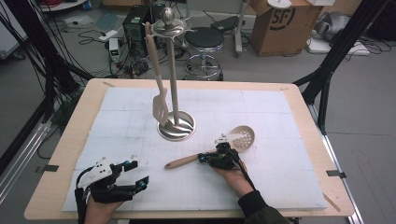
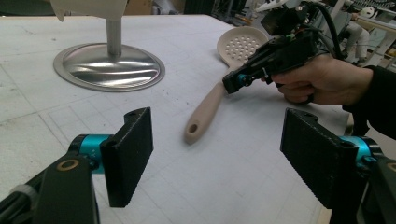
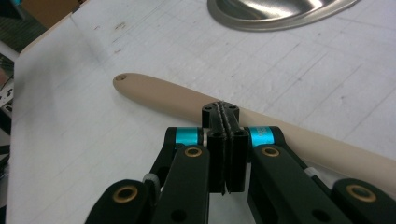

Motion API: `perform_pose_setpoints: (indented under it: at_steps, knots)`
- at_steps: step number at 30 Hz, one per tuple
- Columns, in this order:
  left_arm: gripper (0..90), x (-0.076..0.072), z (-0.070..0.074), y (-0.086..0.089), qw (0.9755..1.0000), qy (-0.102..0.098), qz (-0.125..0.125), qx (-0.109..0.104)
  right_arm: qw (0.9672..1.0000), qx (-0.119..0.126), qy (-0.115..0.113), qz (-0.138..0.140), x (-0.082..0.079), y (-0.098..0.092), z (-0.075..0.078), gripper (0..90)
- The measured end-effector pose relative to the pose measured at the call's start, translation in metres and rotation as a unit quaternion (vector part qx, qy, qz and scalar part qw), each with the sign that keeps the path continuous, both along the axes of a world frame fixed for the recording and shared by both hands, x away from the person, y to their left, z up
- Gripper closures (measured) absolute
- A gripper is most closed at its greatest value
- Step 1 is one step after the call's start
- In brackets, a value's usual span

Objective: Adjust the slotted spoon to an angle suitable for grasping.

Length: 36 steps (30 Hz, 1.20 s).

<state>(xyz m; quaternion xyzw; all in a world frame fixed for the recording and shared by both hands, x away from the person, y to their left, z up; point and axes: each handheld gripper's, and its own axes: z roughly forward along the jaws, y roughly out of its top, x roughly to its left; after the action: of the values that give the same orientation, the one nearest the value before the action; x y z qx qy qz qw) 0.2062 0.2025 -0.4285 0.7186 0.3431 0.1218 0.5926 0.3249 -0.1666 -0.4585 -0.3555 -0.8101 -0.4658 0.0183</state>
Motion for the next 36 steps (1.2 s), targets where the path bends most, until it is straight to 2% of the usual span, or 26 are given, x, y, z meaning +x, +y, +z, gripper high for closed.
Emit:
perform_pose_setpoints:
  at_steps: [4, 7, 9, 12, 14, 16, 17, 20, 21, 24, 29, 33, 36]
  knots:
    - [26.0, 0.0, 0.0, 0.0, 1.0, 0.0, 0.0, -0.001, 1.0, -0.001, -0.001, -0.006, 0.007, 0.004, 0.0, 90.0]
    - [26.0, 0.0, 0.0, 0.0, 1.0, 0.0, -0.001, -0.002, 0.9999, 0.002, -0.01, -0.013, 0.011, 0.007, 0.0, 90.0]
    - [26.0, 0.0, 0.0, 0.001, 1.0, -0.001, 0.001, -0.001, 0.9999, 0.002, -0.005, -0.013, 0.011, 0.007, 0.0, 90.0]
    - [26.0, 0.001, -0.001, 0.001, 1.0, 0.001, 0.002, -0.002, 0.9995, 0.024, 0.012, -0.02, 0.015, 0.001, 0.0, 90.0]
    - [26.0, 0.001, -0.001, 0.002, 1.0, 0.002, 0.002, -0.002, 0.9985, 0.039, 0.019, -0.034, 0.018, -0.004, 0.0, 90.0]
    - [26.0, 0.001, -0.001, 0.002, 1.0, 0.001, 0.001, -0.003, 0.9977, 0.05, 0.022, -0.041, 0.021, -0.007, 0.0, 90.0]
    - [26.0, 0.001, -0.001, 0.002, 1.0, 0.001, 0.001, -0.003, 0.9978, 0.048, 0.014, -0.043, 0.022, -0.009, 0.001, 90.0]
    - [26.0, 0.001, -0.002, 0.002, 1.0, 0.002, 0.002, -0.002, 0.9978, 0.02, -0.005, -0.063, 0.025, -0.01, 0.003, 90.0]
    - [26.0, 0.001, -0.001, 0.002, 1.0, 0.002, 0.002, -0.002, 0.9975, 0.006, -0.005, -0.07, 0.027, -0.012, 0.003, 90.0]
    - [26.0, 0.001, -0.001, 0.003, 1.0, 0.001, 0.002, -0.004, 0.9959, -0.012, -0.008, -0.09, 0.034, -0.017, 0.005, 90.0]
    - [26.0, 0.001, -0.002, 0.003, 1.0, 0.002, 0.002, -0.006, 0.9927, -0.056, -0.009, -0.107, 0.039, -0.027, 0.011, 90.0]
    - [26.0, 0.001, -0.001, 0.003, 1.0, 0.001, 0.001, -0.005, 0.9903, -0.077, 0.003, -0.115, 0.039, -0.032, 0.009, 90.0]
    - [26.1, 0.001, -0.001, 0.004, 1.0, 0.001, 0.001, -0.005, 0.9902, -0.074, 0.006, -0.118, 0.036, -0.033, 0.009, 90.0]
